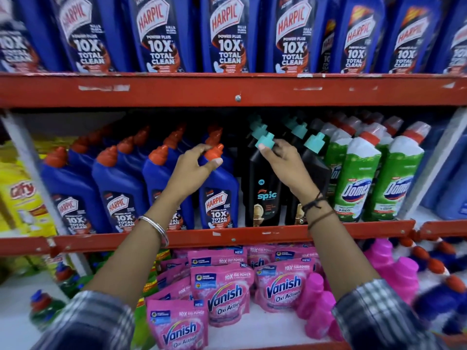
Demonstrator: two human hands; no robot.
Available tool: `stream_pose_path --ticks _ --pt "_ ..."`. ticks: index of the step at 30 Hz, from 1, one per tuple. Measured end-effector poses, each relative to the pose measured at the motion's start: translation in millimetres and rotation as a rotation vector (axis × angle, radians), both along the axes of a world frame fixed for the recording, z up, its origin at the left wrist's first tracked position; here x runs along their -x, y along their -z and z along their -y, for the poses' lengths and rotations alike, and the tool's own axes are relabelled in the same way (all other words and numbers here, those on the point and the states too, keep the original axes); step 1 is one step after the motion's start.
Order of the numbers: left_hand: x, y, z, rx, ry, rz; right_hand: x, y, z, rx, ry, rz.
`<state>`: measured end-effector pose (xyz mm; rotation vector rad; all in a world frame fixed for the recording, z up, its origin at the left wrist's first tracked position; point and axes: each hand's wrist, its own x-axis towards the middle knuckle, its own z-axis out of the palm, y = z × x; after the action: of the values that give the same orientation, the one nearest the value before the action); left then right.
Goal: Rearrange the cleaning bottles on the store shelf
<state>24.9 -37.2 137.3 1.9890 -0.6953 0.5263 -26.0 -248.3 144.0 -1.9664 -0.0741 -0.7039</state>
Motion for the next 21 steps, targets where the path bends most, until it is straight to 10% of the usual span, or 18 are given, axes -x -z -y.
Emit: stream_pose_path --ticks 21 --pt "14.1 -9.4 -5.8 -0.115 -0.010 0.011 9.0 3.4 -12.5 -0.109 0.155 0.105"
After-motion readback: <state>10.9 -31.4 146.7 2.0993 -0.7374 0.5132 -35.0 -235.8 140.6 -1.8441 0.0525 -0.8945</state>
